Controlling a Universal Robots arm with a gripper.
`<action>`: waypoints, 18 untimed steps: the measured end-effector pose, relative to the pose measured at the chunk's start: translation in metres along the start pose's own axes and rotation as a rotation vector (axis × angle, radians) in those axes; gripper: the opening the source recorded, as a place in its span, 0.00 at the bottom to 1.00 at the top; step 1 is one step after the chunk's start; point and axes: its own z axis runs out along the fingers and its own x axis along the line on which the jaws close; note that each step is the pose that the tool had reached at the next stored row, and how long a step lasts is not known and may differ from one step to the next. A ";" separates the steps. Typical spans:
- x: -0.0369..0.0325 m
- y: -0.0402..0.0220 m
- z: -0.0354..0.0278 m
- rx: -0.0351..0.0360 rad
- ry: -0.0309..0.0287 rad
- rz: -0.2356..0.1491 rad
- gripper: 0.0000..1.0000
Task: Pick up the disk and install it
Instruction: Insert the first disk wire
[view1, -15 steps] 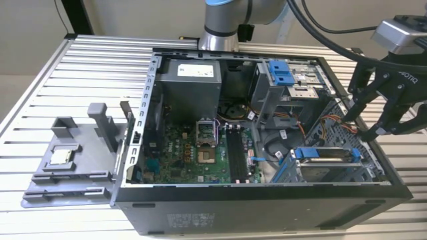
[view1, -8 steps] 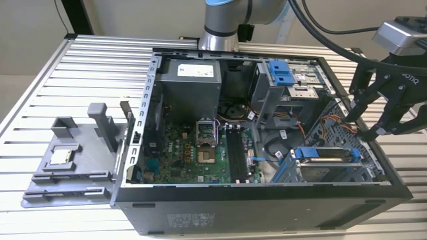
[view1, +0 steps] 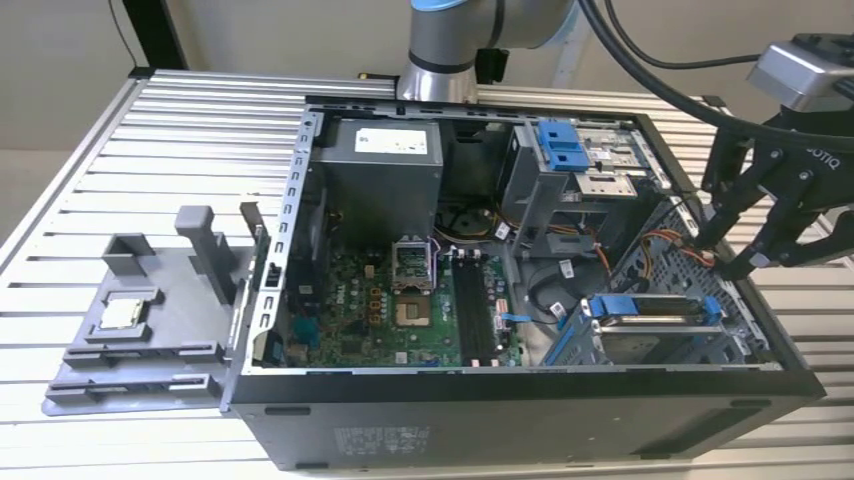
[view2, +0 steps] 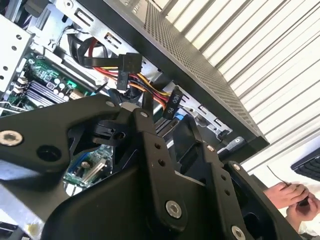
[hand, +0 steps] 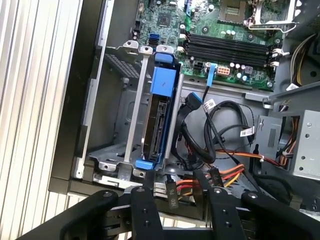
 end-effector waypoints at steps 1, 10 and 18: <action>0.0000 -0.0001 0.0000 0.0000 0.0000 0.000 0.00; 0.0001 -0.0006 0.0004 0.0000 0.0000 0.000 0.00; 0.0003 -0.0006 0.0004 0.0000 0.0001 0.000 0.00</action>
